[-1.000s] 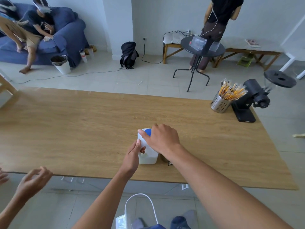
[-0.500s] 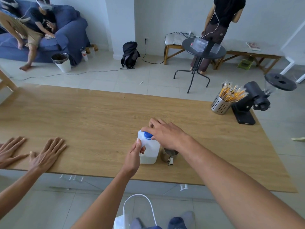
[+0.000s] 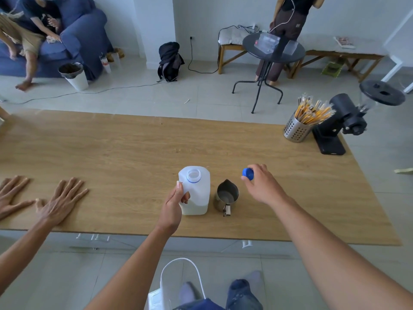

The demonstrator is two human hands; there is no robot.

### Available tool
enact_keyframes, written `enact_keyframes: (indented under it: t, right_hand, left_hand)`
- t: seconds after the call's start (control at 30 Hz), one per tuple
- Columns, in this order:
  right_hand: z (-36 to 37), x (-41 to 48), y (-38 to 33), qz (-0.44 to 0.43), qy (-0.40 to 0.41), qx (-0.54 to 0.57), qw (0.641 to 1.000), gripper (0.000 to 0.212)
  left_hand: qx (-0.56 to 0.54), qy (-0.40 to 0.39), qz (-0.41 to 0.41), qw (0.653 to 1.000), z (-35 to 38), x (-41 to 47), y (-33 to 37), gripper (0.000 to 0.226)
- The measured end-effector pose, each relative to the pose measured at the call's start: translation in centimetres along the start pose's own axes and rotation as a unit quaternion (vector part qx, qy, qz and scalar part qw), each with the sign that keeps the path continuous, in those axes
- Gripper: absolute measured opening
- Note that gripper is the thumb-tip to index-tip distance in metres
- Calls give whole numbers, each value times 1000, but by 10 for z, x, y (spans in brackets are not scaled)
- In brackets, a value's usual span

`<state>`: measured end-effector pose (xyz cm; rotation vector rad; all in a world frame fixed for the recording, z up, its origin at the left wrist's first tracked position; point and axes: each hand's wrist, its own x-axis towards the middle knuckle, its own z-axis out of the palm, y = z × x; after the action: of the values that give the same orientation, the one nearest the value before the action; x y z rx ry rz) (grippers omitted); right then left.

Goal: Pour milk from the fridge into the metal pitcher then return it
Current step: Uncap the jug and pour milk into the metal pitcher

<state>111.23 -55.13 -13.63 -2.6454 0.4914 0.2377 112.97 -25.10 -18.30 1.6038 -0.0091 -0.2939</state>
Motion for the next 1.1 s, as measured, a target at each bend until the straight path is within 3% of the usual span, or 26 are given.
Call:
enact_keyframes:
  t: [0.07,0.17,0.37,0.8,0.93,1.03,1.1]
  right_hand:
    - [16,-1,26,54,22,24,998,55]
    - [44,-5,56,117,35,53,991,44]
    - [94,-18,84,162,-8,61,985,38]
    - [124,-28,96,156,-28,111,981,60]
    - [120,-29,84,152,29,113,982,58]
    - [109,-31,60,157,70,206,963,54]
    - [103,-32,42,176,41,269,946,55]
  left_hand:
    - [6,0,0,1000,0,1,-1,60]
    - [13,-3,1,1000,0,1,-1,64]
    - [53,2,-9,999,-3,2,-8,69]
    - [47,-9,6,999,-4,4,-6,73]
    - [48,-10,2,999,-4,5,-5,69]
    - [49,-7,3,999,-3,3,-4,69]
    - [51,-5,4,999,-3,2,-3,69]
